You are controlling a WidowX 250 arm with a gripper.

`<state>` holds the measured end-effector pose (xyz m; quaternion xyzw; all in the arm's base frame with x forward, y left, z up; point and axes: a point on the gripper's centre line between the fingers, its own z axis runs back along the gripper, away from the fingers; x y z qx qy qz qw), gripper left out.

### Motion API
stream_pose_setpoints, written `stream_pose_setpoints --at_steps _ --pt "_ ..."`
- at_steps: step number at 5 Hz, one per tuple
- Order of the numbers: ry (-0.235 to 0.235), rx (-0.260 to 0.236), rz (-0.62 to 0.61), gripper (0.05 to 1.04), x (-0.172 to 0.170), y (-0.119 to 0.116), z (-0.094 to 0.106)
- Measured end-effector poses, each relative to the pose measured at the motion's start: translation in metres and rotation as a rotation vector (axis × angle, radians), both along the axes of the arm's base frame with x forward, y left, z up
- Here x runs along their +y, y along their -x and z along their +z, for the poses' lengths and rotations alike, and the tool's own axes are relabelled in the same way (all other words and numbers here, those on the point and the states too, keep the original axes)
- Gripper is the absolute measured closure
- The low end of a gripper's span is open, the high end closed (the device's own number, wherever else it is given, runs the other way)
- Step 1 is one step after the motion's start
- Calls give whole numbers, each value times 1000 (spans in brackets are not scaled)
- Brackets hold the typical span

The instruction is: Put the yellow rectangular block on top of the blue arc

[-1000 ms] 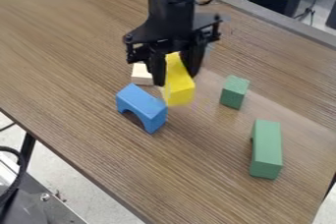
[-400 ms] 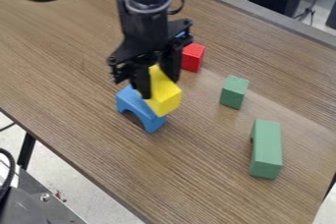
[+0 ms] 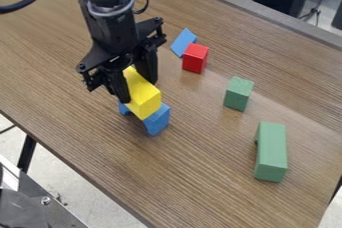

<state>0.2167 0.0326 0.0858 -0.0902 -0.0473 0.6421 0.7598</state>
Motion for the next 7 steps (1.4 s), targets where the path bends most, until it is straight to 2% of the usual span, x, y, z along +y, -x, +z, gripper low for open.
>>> stream_pose_setpoints --at_steps 2,4,5,7 --pt "20 7 7 539 -3 -3 -5" --pt "45 3 29 539 -12 -23 -12" --pt "47 7 48 539 -15 -30 -15" --pt "17 14 65 539 -15 -35 -16"
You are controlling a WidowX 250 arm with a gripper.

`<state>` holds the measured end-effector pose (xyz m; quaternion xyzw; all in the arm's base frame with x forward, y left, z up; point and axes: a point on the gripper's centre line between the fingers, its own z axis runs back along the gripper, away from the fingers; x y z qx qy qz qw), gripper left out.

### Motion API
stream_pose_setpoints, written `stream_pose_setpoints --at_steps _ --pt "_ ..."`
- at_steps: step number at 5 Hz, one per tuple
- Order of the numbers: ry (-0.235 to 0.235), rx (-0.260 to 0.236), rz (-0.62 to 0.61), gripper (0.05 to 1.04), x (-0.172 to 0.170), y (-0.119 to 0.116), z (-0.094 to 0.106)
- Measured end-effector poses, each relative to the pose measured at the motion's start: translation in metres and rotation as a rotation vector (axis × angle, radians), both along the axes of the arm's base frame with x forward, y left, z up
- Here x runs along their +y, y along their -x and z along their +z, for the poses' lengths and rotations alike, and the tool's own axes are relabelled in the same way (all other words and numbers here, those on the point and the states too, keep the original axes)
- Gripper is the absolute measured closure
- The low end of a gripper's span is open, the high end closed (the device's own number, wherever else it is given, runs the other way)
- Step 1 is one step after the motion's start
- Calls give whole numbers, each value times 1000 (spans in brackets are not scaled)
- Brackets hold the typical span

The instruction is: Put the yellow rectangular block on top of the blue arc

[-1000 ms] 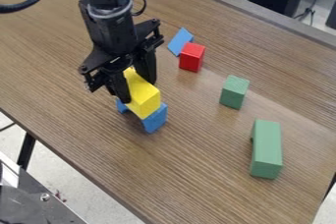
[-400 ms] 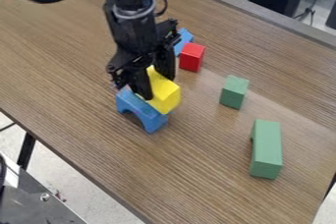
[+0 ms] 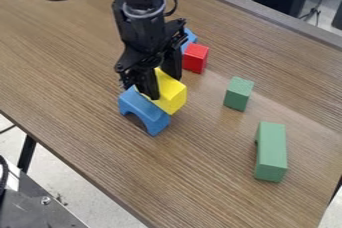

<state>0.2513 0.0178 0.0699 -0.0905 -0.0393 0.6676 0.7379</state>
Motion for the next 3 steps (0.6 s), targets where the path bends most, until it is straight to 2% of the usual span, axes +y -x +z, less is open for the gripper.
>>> stream_pose_setpoints --at_steps 2,3 --pt "-7 -15 21 539 5 1 5" --pt "-7 1 14 539 6 4 5"
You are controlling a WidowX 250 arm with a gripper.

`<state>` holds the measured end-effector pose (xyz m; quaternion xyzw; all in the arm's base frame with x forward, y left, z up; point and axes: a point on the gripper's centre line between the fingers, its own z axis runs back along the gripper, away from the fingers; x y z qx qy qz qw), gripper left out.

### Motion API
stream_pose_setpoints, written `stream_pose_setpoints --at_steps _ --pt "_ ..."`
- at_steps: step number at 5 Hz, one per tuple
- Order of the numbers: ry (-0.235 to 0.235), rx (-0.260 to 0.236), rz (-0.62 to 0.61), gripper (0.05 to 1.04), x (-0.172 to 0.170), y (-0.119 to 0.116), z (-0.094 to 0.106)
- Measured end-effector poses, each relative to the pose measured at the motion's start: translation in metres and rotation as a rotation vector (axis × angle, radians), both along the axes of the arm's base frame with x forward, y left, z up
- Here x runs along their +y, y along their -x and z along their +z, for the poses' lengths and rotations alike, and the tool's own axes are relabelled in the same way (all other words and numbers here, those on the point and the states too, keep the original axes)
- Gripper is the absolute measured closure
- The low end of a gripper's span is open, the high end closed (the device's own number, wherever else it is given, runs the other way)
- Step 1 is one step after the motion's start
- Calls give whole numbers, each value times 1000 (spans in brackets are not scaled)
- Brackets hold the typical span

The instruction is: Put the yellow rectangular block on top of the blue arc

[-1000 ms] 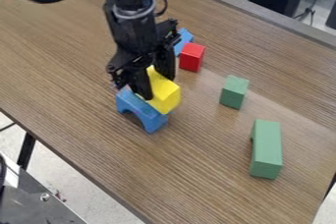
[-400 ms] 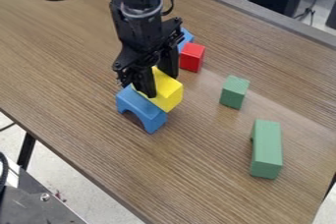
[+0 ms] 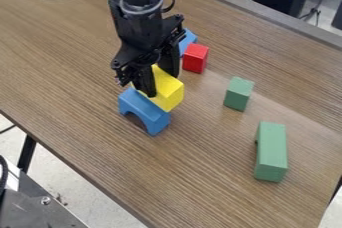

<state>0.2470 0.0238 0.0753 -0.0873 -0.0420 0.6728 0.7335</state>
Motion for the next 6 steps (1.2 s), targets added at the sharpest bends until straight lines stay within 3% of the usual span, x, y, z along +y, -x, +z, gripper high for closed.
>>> stream_pose_setpoints --at_steps 2,3,4,5,6 --pt "-63 98 -22 539 10 10 -2" --pt "-46 94 4 539 11 10 -3" --pt "-35 89 12 467 11 10 -4" --pt "-8 106 -13 168 7 13 -3" --pt "-15 93 -30 80 5 8 1"
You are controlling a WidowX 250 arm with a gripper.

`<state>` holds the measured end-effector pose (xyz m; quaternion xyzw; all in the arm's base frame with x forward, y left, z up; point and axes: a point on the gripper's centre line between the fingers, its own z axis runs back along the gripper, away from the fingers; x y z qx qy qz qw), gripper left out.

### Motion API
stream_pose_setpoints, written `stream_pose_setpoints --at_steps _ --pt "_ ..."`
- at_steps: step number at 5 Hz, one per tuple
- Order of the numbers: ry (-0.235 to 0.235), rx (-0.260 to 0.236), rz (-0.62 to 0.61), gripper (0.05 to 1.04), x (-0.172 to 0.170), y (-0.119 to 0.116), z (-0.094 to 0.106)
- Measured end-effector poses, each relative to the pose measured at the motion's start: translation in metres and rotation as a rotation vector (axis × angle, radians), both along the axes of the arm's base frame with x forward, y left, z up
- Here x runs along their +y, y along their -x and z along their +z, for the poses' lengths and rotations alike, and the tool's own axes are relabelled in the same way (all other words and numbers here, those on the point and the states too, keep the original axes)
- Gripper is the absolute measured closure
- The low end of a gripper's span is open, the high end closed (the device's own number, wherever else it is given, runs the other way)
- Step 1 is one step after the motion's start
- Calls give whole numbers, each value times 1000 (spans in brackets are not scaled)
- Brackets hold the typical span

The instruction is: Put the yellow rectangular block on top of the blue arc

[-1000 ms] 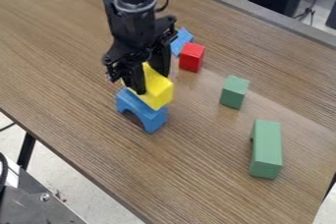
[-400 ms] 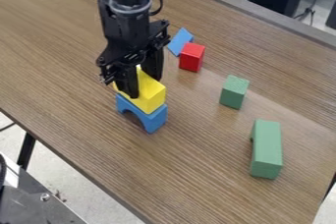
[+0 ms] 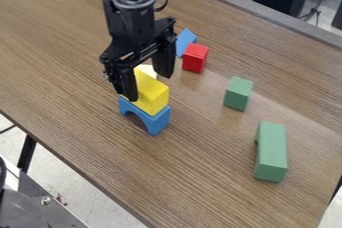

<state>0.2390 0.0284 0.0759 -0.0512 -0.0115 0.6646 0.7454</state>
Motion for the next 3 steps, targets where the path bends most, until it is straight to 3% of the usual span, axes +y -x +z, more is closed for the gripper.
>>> stream_pose_setpoints --at_steps 1,3 --pt "26 -2 -40 83 -4 -1 0" --pt "-11 34 -429 83 -8 -9 32"
